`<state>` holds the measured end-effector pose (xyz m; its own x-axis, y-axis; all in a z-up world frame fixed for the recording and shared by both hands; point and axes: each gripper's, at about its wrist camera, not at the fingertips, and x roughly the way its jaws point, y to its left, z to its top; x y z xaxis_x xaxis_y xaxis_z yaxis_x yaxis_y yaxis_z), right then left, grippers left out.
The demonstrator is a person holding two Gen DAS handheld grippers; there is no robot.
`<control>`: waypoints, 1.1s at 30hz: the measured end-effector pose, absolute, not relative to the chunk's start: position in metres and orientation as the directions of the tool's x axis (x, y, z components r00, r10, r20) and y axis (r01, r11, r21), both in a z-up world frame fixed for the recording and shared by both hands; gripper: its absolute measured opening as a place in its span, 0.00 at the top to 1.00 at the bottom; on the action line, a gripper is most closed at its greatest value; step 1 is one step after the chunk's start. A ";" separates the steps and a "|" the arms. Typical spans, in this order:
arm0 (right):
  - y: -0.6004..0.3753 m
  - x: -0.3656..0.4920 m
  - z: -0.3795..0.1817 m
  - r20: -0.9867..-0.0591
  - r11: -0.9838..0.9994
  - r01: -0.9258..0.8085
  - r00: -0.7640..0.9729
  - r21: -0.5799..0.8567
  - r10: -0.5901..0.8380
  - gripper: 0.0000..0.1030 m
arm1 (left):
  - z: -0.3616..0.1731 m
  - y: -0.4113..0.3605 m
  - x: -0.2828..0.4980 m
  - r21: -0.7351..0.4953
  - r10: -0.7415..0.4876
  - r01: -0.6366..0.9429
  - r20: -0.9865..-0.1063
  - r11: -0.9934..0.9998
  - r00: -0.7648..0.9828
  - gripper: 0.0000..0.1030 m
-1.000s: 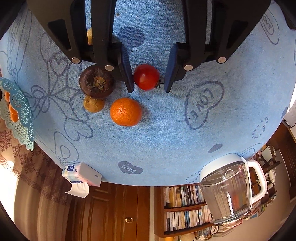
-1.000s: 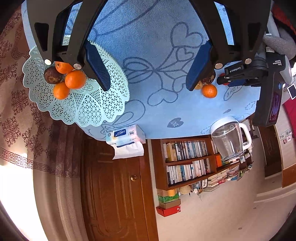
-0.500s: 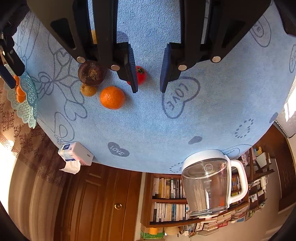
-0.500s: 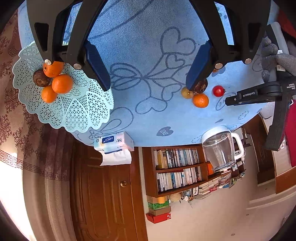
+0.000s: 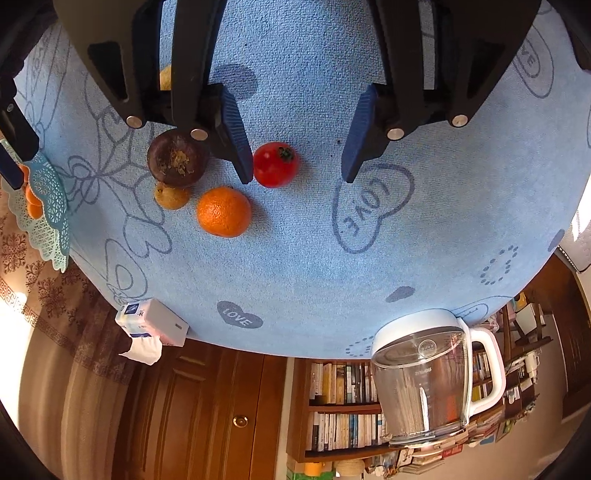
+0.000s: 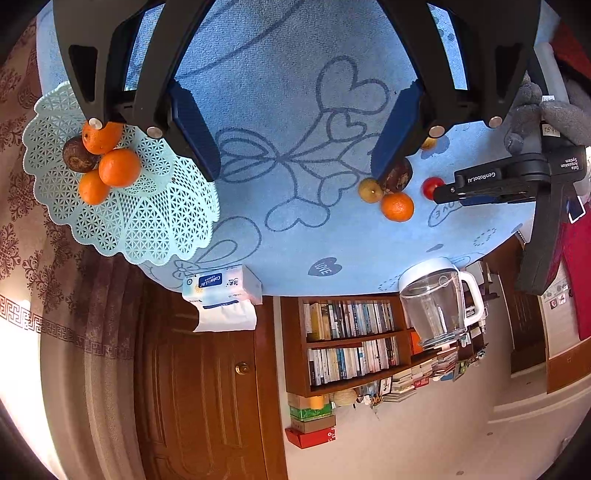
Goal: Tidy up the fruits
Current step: 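Move the left tool to the red tomato and grasp it, then grasp a dark brown round fruit with the right tool while the left tool holds the tomato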
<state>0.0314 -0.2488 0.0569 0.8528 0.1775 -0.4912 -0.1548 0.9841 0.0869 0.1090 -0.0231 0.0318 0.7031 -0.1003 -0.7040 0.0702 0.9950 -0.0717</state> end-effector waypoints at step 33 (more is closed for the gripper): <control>-0.177 0.086 0.040 -0.681 0.954 -0.217 0.668 0.209 0.301 0.18 | 0.074 0.010 0.089 -0.134 -0.082 -0.001 -0.610 0.991 0.788 0.71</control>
<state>0.0859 -0.1766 0.0395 0.6678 0.3011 -0.6807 -0.2173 0.9536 0.2086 0.0886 0.0101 0.0743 0.7880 -0.0816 -0.6102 -0.0010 0.9910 -0.1338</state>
